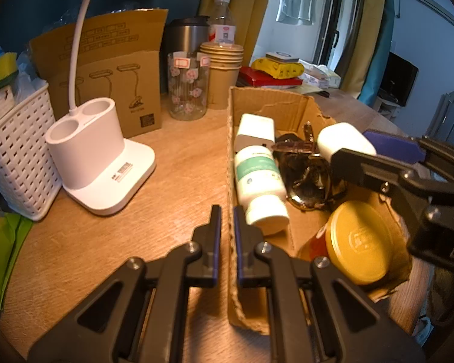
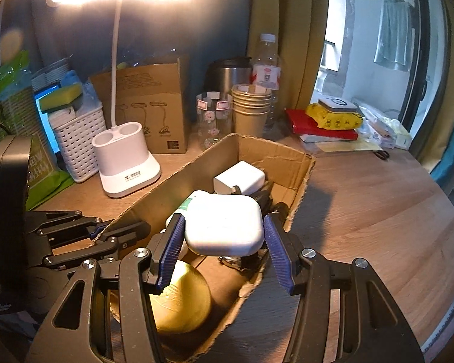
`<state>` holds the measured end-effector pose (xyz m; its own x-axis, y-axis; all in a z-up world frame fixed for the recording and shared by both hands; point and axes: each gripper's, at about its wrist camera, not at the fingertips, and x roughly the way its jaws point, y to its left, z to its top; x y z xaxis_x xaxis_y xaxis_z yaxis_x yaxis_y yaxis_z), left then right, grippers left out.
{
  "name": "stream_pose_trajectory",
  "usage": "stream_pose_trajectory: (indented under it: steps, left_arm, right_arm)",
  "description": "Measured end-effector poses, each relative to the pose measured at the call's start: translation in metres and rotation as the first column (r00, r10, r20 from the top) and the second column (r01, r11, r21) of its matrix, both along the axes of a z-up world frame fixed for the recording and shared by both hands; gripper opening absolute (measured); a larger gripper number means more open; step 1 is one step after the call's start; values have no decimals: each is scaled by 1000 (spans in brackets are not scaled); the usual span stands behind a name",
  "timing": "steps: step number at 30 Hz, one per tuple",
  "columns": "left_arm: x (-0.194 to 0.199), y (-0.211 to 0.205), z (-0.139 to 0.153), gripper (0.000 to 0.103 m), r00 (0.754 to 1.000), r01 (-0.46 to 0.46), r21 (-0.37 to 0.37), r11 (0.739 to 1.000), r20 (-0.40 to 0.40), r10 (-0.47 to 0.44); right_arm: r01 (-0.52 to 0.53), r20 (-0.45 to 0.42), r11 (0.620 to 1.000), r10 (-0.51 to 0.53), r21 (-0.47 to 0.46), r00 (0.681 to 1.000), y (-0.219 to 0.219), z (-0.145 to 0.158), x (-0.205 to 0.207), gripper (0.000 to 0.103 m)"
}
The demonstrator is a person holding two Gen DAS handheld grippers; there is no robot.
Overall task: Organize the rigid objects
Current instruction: 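Carry the earbud case over the box and lower it inside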
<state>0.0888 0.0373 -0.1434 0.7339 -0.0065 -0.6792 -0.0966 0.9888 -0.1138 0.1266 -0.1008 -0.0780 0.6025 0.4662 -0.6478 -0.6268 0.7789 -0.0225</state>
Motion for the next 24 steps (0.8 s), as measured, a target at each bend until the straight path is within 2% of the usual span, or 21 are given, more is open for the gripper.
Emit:
stream_pose_trajectory:
  steps: [24]
  left_arm:
    - [-1,-1,0,8,1000,-1,0,1000,1,1]
  right_arm:
    - [-51,-87,998,48,-29,995,16,-20,-1,57]
